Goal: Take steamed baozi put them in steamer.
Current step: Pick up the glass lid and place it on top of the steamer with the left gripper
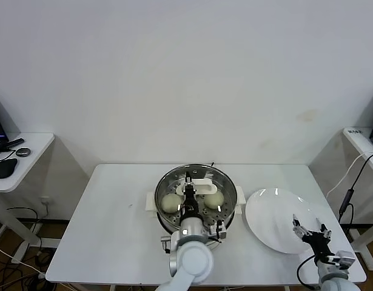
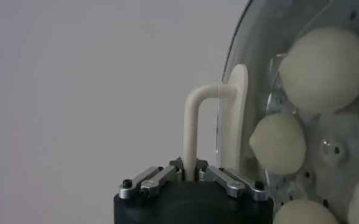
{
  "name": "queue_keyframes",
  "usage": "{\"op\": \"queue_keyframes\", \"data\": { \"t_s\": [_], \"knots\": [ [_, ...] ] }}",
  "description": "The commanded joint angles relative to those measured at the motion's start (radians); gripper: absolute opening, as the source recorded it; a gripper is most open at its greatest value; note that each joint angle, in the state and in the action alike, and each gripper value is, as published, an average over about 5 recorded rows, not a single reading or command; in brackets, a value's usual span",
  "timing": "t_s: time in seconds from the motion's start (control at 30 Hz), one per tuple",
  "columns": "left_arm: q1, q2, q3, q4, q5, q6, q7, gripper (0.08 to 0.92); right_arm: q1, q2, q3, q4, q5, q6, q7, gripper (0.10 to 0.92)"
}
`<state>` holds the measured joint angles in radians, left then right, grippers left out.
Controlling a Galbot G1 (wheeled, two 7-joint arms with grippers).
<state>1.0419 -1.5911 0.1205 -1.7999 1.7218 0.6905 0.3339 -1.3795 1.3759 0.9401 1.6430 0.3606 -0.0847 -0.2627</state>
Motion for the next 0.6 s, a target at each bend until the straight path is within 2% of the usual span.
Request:
{"op": "queue_keyframes", "data": {
  "t_s": [0.03, 0.6],
  "knots": [
    [0.001, 0.000, -0.005, 0.010, 0.000, 0.000, -0.012, 0.171, -0.004, -0.001, 0.002, -0.001, 0.000, 0.004, 0.000, 0.823],
    [0.012, 0.008, -0.008, 0.022, -0.030, -0.012, -0.043, 0.171, -0.005, 0.003, 0.001, 0.002, -0.002, 0.006, -0.002, 0.823]
  ]
}}
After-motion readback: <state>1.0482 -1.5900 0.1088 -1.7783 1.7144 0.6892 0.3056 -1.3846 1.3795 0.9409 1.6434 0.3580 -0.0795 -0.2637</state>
